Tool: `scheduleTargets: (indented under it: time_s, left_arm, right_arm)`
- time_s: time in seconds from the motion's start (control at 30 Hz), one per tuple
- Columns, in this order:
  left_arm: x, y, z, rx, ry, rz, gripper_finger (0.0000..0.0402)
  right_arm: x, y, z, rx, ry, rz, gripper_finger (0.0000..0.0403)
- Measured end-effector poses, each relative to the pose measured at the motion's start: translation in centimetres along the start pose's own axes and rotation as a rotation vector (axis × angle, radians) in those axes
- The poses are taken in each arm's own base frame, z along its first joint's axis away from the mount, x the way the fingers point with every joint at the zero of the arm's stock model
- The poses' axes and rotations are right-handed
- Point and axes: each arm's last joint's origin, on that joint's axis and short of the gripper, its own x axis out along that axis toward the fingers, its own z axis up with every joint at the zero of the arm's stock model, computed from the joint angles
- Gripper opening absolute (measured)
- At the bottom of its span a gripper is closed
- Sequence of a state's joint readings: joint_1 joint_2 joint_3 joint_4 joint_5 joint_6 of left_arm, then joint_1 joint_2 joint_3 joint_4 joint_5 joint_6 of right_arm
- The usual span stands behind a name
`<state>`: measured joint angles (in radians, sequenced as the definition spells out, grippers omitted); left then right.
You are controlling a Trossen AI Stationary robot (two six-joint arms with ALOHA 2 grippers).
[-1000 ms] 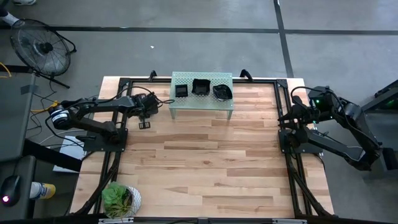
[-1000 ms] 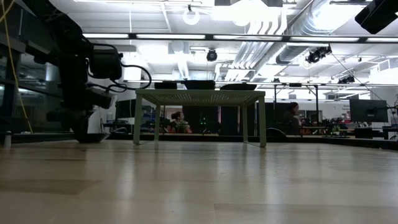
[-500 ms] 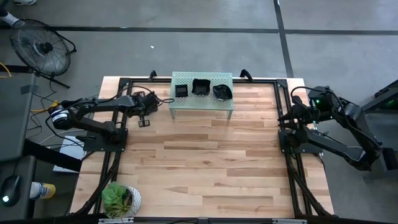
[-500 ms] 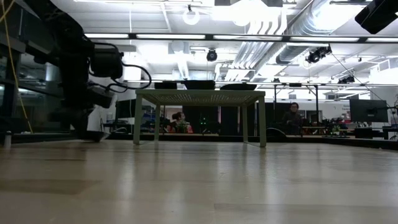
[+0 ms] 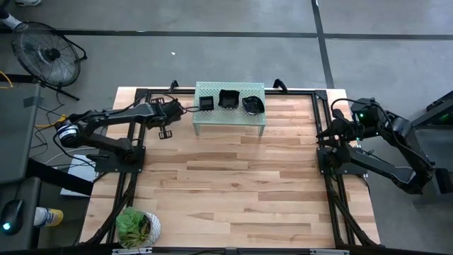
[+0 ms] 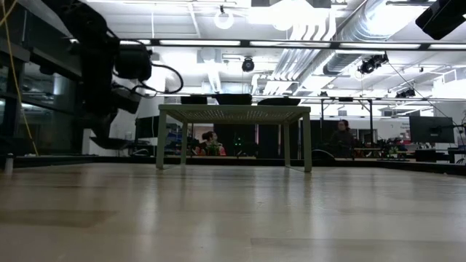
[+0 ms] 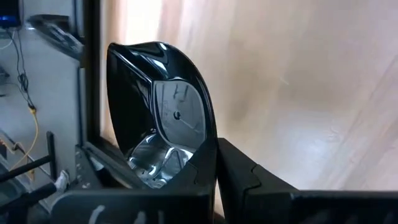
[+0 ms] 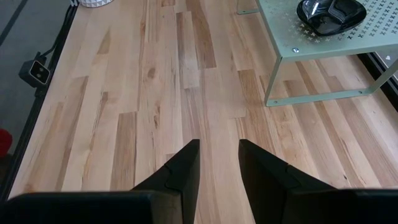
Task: Pick & Place Mini shaped plates
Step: Stack the leaf shaped plate on top of the leaf shaped plate on the shelf
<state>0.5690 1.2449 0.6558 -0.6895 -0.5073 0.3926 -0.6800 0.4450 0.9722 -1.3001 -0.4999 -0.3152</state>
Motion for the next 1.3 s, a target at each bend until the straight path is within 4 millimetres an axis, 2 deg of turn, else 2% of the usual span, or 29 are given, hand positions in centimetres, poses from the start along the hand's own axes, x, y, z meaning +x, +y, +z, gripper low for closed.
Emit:
scheduleTargets:
  time_s: [0.23,0.53,0.7,0.9,1.1,1.3]
  left_arm:
    - [-2.7,2.1,1.1,-0.036,-0.037,0.030,0.0000]
    - [-8.4,5.9,0.9,-0.149,-0.096,0.206,0.0000]
    - [-11.1,7.1,1.0,-0.213,-0.183,0.257,0.0000]
    - [-14.5,7.2,2.1,-0.226,-0.345,0.240,0.0000]
    - [-17.4,6.5,3.3,-0.242,-0.523,0.225,0.0000]
    - [-18.8,4.5,4.4,-0.085,-0.586,0.299,0.0000]
  right_arm:
    - [0.0,0.0,0.0,0.001,0.000,0.000,0.0106]
    - [0.0,0.0,0.0,0.000,0.000,0.000,0.0106]
    - [0.0,0.0,0.0,0.000,0.000,0.000,0.0106]
    - [0.0,0.0,0.0,0.001,0.000,0.000,0.0106]
    - [0.0,0.0,0.0,0.000,0.000,0.000,0.0106]
    - [0.0,-0.1,0.2,-0.008,-0.016,-0.005,0.0106]
